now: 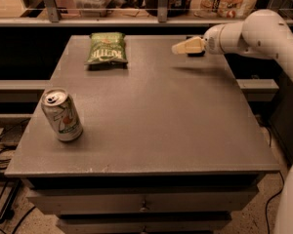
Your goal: Move rxbar chocolate near 7up can
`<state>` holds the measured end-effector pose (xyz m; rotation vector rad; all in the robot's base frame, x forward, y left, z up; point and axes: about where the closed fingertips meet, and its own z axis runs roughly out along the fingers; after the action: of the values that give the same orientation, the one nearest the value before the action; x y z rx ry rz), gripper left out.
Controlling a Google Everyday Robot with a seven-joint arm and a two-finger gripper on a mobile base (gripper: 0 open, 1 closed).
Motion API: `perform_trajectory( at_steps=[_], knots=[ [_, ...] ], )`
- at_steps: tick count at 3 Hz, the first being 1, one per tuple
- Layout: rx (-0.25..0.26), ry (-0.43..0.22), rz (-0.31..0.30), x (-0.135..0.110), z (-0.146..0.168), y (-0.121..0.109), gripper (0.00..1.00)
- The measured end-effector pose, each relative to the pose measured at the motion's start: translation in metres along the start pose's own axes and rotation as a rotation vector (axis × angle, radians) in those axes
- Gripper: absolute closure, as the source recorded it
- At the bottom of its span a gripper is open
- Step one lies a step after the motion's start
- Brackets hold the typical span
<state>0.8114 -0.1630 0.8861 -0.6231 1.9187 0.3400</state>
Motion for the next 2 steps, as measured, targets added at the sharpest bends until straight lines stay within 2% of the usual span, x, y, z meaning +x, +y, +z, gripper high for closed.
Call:
perform_trajectory(
  at_steps=[2],
  knots=[
    [0.059, 0.036, 0.074, 0.021, 0.043, -0.03, 0.01]
  ],
)
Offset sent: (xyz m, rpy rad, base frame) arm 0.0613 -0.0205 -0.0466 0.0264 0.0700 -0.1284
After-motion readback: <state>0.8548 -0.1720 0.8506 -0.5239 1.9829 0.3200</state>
